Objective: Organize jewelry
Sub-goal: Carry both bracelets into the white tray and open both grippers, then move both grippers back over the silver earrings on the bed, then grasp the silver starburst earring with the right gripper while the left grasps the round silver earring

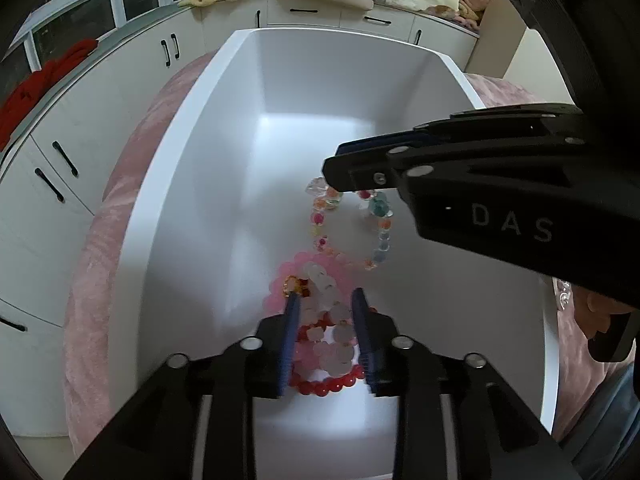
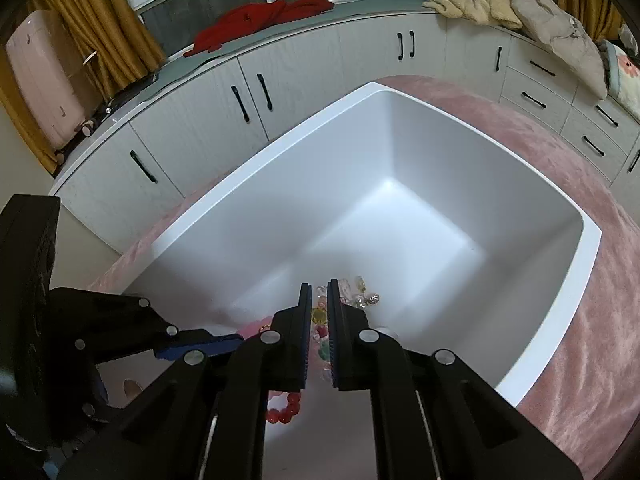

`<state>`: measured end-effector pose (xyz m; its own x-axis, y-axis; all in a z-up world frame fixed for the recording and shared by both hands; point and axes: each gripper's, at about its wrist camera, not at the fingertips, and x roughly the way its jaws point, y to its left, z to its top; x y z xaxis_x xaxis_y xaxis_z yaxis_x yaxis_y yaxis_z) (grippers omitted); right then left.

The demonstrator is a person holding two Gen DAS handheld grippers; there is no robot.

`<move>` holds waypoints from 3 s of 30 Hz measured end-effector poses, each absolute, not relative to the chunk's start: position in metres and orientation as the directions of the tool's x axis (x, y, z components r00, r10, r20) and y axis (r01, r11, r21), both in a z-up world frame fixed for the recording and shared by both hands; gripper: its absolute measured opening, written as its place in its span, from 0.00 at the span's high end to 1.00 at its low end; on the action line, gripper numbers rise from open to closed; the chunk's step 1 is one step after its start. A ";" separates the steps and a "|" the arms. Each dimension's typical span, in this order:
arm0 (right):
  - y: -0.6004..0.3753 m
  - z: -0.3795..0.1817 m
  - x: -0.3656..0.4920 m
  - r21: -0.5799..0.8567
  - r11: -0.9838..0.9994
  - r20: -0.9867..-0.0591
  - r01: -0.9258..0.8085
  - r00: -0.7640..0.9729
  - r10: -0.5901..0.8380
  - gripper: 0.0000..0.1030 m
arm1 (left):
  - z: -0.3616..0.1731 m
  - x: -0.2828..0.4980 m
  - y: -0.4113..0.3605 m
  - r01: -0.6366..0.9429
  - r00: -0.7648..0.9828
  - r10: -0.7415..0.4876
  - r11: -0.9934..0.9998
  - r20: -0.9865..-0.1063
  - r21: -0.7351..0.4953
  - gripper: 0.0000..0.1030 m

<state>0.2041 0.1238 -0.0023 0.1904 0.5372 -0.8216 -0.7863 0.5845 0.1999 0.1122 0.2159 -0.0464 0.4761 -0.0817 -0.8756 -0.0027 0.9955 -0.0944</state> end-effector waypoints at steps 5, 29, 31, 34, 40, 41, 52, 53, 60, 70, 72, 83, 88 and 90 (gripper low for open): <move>0.120 0.005 0.204 0.203 0.586 -0.814 -0.784 0.198 0.547 0.89 | -0.041 0.109 0.211 -0.004 0.498 -0.071 0.996 -0.864 -0.084 0.58; 0.018 0.134 0.186 0.094 0.640 -0.625 -0.763 0.455 0.634 0.30 | 0.055 0.080 0.176 0.054 0.692 -0.066 0.998 -0.719 -0.039 0.10; -0.003 0.142 0.186 0.086 0.661 -0.612 -0.746 0.484 0.625 0.27 | 0.061 0.080 0.168 0.068 0.701 -0.068 0.997 -0.710 -0.028 0.10; -0.032 0.148 0.183 0.076 0.682 -0.602 -0.728 0.511 0.613 0.21 | 0.067 0.078 0.156 0.089 0.712 -0.078 0.996 -0.698 -0.021 0.09; -0.092 0.143 0.177 0.032 0.730 -0.610 -0.682 0.565 0.555 0.21 | 0.072 0.074 0.128 0.154 0.731 -0.137 0.988 -0.669 -0.034 0.08; -0.099 0.141 0.176 0.026 0.734 -0.611 -0.679 0.570 0.550 0.21 | 0.072 0.075 0.123 0.166 0.729 -0.147 0.985 -0.668 -0.037 0.08; -0.164 0.091 0.151 -0.053 0.736 -0.644 -0.674 0.587 0.491 0.14 | 0.054 0.079 0.058 0.271 0.687 -0.235 0.961 -0.687 -0.058 0.08; -0.167 0.088 0.150 -0.056 0.735 -0.645 -0.675 0.587 0.490 0.14 | 0.052 0.079 0.053 0.283 0.685 -0.241 0.958 -0.688 -0.055 0.08; -0.188 0.057 0.143 -0.076 0.702 -0.669 -0.708 0.558 0.491 0.21 | 0.028 0.080 0.023 0.344 0.665 -0.297 0.936 -0.685 -0.071 0.08; -0.189 0.005 0.132 -0.114 0.596 -0.751 -0.795 0.461 0.472 0.48 | -0.013 0.084 0.003 0.402 0.634 -0.341 0.912 -0.694 -0.080 0.08; -0.187 -0.005 0.131 -0.105 0.586 -0.765 -0.803 0.442 0.469 0.48 | -0.021 0.085 -0.002 0.421 0.618 -0.343 0.904 -0.707 -0.071 0.08; -0.181 -0.048 0.126 -0.097 0.545 -0.837 -0.833 0.364 0.409 0.50 | -0.067 0.092 -0.023 0.481 0.507 -0.365 0.872 -0.781 -0.096 0.08; -0.177 -0.062 0.126 -0.090 0.530 -0.852 -0.843 0.341 0.397 0.51 | -0.083 0.097 -0.029 0.490 0.493 -0.361 0.867 -0.792 -0.090 0.13; -0.176 -0.063 0.125 -0.095 0.523 -0.855 -0.847 0.338 0.393 0.51 | -0.089 0.099 -0.032 0.493 0.486 -0.351 0.866 -0.800 -0.080 0.21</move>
